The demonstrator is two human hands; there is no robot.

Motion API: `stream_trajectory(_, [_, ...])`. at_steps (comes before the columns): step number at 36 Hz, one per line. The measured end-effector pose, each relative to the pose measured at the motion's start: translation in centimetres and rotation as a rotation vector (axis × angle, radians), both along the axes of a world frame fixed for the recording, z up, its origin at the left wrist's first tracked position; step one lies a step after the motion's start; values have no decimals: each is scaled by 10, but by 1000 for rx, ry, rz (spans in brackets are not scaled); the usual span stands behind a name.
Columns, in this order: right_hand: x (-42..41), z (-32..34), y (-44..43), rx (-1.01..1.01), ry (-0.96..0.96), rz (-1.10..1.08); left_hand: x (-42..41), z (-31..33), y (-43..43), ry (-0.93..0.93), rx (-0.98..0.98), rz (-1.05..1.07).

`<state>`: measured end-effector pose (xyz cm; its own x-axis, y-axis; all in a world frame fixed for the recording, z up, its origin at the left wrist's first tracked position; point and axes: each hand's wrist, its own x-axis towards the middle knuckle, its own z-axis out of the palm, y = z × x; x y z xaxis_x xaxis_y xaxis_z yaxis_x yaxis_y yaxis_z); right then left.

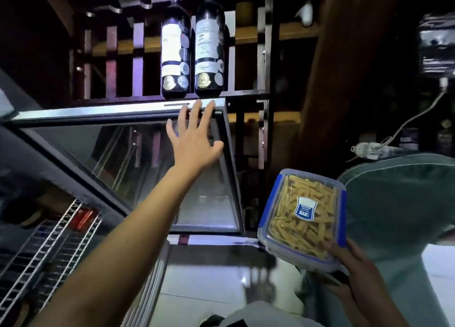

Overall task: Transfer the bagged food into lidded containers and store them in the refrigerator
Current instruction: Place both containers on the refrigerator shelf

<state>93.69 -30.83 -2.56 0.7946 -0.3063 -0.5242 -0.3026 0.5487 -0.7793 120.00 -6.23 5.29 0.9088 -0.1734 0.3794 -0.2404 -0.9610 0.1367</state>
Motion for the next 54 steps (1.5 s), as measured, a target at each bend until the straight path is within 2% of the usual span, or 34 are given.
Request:
stream_trajectory(12, [-1,-8,11,-25,-53,74,14,8,-2,74,-27,-24])
stream_trajectory(17, [-5,-9,10,-42,-69,135,10,15,-1,134,-102,-66])
stream_trajectory(20, [-4,-5,13,-57,-76,185,-7,22,7,81,-199,-123])
stream_trajectory(22, [-2,-3,18,-64,-82,235,-29,23,18,68,-334,-162])
stream_trajectory(26, [8,-3,33,-72,-80,338,-106,1,52,347,-817,-192])
stream_trajectory(30, [24,-9,55,-83,-93,469,-202,-39,83,576,-1150,1])
stream_trajectory(33, [37,-13,81,-64,-99,563,-256,-55,94,639,-1375,132])
stream_trajectory(35, [45,-15,102,-45,-95,628,-280,-56,100,602,-1468,192])
stream_trajectory(43, [72,-14,204,-36,-142,904,-316,-60,155,332,-1618,498])
stream_trajectory(54, [89,4,367,-72,-221,1148,-319,-79,274,69,-1817,714])
